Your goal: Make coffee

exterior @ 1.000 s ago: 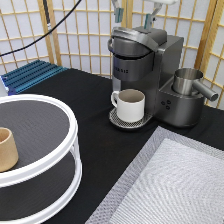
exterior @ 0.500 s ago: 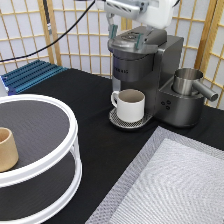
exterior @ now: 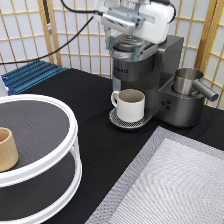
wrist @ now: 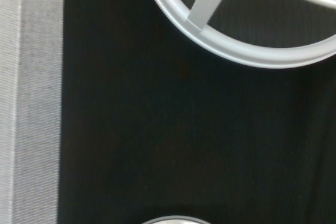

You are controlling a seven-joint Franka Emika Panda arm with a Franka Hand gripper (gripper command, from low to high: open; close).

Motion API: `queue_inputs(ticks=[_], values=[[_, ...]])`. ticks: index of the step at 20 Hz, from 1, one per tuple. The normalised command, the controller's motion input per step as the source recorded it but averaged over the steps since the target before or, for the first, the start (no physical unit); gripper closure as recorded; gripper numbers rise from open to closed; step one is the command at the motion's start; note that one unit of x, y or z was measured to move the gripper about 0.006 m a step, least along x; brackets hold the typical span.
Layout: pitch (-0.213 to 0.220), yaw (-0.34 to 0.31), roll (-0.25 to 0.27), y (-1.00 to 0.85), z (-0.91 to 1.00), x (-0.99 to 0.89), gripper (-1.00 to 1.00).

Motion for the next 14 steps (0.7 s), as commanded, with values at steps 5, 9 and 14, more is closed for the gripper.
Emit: queue_inputs(ticks=[5, 9, 14], values=[[0.009, 0.063, 0.032, 0.03, 0.87, 0.06, -1.0], [-0.071, 0.321, -0.002, 0.15, 0.18, -0.14, -1.0], [-0.08, 0.375, 0.003, 0.0, 0.0, 0.0, -1.0]])
